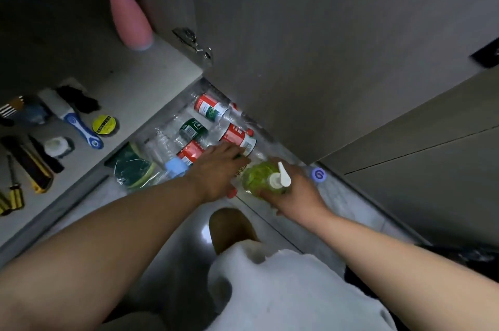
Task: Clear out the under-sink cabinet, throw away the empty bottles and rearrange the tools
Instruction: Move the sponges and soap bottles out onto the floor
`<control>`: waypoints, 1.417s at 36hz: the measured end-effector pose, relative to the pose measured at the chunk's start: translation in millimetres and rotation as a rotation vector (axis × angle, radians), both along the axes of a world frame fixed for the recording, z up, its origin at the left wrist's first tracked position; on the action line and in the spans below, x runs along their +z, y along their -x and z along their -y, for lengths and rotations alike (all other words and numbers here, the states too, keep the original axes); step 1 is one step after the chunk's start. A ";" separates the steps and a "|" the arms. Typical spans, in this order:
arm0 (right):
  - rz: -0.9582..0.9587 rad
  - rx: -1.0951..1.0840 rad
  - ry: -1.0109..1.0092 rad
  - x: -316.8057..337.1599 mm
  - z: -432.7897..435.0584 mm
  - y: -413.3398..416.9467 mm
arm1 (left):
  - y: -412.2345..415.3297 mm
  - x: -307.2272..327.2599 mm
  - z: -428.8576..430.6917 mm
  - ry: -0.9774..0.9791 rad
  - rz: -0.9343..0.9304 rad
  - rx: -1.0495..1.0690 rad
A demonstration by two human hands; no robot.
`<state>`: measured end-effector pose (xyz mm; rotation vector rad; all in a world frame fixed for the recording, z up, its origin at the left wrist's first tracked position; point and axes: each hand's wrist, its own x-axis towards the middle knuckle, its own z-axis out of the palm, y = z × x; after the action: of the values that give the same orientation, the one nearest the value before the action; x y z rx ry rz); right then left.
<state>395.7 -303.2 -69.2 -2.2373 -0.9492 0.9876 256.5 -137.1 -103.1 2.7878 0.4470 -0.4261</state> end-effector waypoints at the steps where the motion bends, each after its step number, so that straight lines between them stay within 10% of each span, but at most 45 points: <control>1: 0.040 0.031 0.017 -1.6 2.4 -0.5 | -2.1 -3.3 -2.7 -0.071 -0.026 -0.038; 21: 0.240 0.072 0.173 -37.6 17.5 -10.1 | 1.9 2.1 -69.4 -0.396 -0.064 -0.105; 42: -0.041 -0.060 0.101 -79.3 -22.7 8.2 | 50.4 -5.2 -58.1 -0.303 0.036 0.555; 51: -0.125 -0.356 0.541 -80.8 37.2 -1.4 | 74.4 -8.2 -18.5 -0.236 0.094 0.535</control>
<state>397.1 -340.4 -150.0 -2.6086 -0.2186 1.3031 182.1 -118.6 -111.3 2.7291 1.2439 -0.1237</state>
